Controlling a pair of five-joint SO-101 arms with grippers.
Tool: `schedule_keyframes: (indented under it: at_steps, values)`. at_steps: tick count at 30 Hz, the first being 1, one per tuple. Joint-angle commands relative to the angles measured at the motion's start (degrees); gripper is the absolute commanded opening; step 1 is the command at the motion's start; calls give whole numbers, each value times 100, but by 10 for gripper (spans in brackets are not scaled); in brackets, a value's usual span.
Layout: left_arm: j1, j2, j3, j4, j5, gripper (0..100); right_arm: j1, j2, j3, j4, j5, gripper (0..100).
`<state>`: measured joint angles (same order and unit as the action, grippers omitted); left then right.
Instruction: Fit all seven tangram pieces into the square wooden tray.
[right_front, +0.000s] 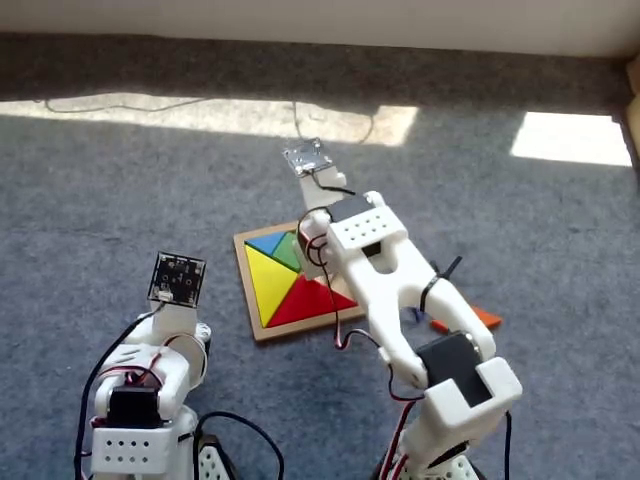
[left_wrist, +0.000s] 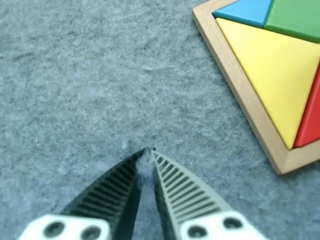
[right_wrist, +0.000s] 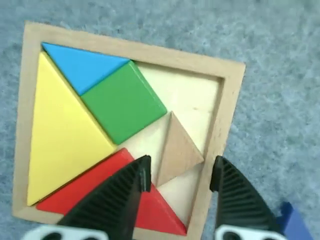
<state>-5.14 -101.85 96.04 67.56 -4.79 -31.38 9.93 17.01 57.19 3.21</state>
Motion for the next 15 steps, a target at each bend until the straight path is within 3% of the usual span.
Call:
schedule_keyframes:
  at_steps: [1, 15]
  values:
    - [-75, -233, 119, -9, -18, 7, -13, 251, -295, 31, -44, 195]
    - [-75, -233, 119, -9, -18, 7, -295, 295, -259, 66, -35, 195]
